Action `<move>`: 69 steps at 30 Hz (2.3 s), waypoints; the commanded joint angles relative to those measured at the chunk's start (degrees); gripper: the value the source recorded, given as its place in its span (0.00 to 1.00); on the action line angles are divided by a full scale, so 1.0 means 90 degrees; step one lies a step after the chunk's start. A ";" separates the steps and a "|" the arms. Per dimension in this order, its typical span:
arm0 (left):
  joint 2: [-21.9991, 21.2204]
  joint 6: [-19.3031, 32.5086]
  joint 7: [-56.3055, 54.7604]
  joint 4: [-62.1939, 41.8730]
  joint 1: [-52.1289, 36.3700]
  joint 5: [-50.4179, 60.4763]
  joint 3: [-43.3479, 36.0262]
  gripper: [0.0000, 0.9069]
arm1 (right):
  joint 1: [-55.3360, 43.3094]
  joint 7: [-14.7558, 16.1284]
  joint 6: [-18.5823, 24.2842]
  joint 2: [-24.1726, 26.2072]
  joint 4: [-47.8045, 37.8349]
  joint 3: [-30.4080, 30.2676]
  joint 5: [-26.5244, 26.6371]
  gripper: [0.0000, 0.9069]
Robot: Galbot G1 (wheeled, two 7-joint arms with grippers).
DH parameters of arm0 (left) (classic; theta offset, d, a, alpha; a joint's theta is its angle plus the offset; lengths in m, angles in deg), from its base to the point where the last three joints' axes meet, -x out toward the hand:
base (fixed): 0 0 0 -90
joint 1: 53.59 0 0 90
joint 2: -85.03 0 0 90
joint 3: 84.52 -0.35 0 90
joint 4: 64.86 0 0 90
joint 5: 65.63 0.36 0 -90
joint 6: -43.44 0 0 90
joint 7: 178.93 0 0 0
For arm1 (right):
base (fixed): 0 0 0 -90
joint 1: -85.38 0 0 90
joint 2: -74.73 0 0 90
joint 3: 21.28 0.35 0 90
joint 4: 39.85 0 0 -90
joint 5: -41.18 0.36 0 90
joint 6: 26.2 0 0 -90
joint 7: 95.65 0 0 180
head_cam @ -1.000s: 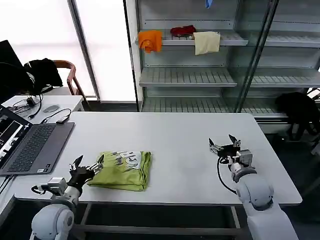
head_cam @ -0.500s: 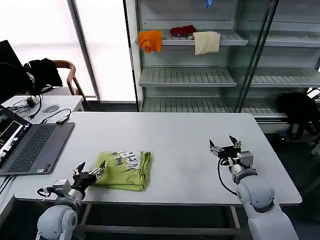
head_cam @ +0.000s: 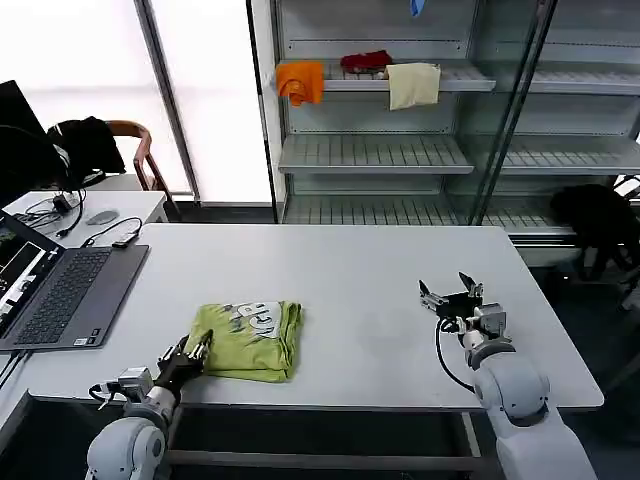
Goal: Fold and organize the clothes.
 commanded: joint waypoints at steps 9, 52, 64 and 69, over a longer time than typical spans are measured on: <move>-0.0008 0.0485 0.0205 -0.0092 0.0021 0.0452 -0.0047 0.00 | -0.0025 -0.0009 0.0003 0.0016 -0.0020 0.0027 0.0013 1.00; -0.0540 0.1085 0.0391 0.0773 -0.0602 0.5139 -0.2586 0.00 | 0.0239 0.0012 0.0524 0.0070 -0.0790 0.0180 0.0043 1.00; -0.1002 0.0815 -0.0337 -0.0500 -0.1140 0.4333 -0.3313 0.12 | 0.0170 0.0031 0.0466 -0.0041 -0.0708 0.0148 -0.0018 1.00; -0.0891 0.0810 -0.0278 -0.0608 -0.1207 0.4119 -0.3398 1.00 | 0.0153 0.0171 0.0293 -0.0028 -0.0460 0.0120 0.0035 1.00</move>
